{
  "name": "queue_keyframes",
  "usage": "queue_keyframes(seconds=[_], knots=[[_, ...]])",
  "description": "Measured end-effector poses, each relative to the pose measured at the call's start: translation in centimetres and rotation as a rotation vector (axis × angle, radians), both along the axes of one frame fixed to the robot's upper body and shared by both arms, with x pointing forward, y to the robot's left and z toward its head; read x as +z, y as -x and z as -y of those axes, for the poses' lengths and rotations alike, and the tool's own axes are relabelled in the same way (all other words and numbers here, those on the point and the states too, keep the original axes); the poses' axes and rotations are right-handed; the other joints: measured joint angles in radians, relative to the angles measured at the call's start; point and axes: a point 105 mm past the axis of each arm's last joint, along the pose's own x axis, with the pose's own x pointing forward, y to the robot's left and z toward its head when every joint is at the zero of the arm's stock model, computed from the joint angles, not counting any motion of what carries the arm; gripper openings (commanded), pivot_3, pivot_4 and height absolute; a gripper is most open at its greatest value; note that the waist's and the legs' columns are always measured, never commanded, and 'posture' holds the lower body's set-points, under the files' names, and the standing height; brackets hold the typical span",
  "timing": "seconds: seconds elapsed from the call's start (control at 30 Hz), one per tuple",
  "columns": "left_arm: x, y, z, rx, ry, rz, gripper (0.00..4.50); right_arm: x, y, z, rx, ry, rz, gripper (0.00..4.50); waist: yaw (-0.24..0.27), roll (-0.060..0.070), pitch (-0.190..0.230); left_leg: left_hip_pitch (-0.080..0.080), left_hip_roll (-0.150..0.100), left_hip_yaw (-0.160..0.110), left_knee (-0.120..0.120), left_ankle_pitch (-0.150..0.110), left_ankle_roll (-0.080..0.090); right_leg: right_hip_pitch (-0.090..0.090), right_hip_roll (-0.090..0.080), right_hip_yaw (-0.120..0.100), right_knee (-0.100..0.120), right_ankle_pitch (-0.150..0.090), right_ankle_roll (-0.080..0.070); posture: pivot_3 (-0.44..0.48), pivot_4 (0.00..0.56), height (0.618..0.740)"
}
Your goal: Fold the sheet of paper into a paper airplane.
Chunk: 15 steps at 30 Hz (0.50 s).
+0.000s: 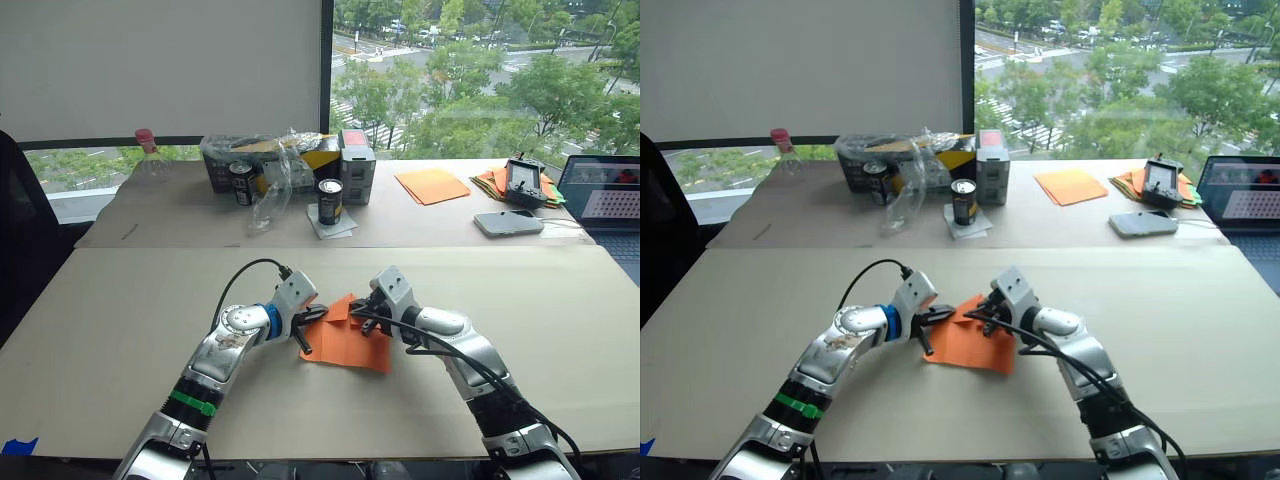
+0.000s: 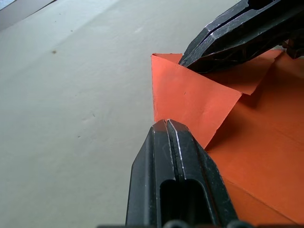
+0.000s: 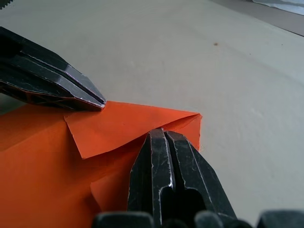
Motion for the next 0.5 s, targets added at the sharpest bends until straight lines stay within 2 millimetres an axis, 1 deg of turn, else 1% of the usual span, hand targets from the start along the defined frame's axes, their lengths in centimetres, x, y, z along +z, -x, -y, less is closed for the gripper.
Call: queue_keyframes(seconds=[0.17, 0.3, 0.4, 0.43, 0.5], knots=[[0.3, 0.4, 0.8, -0.051, 0.06, -0.031, 0.02, -0.1, 0.1, -0.1, -0.006, 0.014, 0.003, 0.0, 0.002, 0.0, 0.0, 0.0, 0.0, 0.0, 0.0, 0.0, 0.0, 0.0, 0.0, 0.0, 0.0, 0.0, 0.0, 0.0, 0.15, 0.67], [0.5, 0.4, 1.5, -0.079, 0.064, -0.035, 0.02, 0.0, 0.2, 0.2, -0.029, 0.015, 0.015, 0.0, 0.004, 0.0, 0.0, 0.0, 0.0, 0.0, 0.0, 0.0, 0.0, 0.0, 0.0, 0.0, 0.0, 0.0, 0.0, 0.0, 0.15, 0.67], [0.0, 0.6, 1.7, -0.087, 0.053, -0.05, 0.02, 0.2, 0.4, 1.1, -0.056, 0.029, 0.014, 0.0, 0.006, 0.0, 0.0, 0.0, 0.0, 0.0, 0.0, 0.0, 0.0, 0.0, 0.0, 0.0, 0.0, 0.0, 0.0, 0.0, 0.15, 0.67], [-0.4, 0.7, 1.7, -0.09, 0.044, -0.059, 0.02, 0.4, 0.5, 1.9, -0.079, 0.043, 0.011, 0.0, 0.008, 0.0, 0.0, -0.001, 0.0, 0.0, 0.0, 0.0, 0.0, 0.0, 0.0, 0.0, 0.0, 0.0, 0.0, 0.0, 0.15, 0.67], [-0.4, 0.7, 1.7, -0.093, 0.038, -0.056, 0.02, 0.7, 0.8, 3.4, -0.12, 0.062, 0.009, 0.0, 0.012, 0.0, 0.0, -0.001, -0.001, 0.0, 0.001, 0.0, 0.0, 0.0, 0.0, 0.0, -0.001, 0.0, 0.0, 0.0, 0.15, 0.67]])
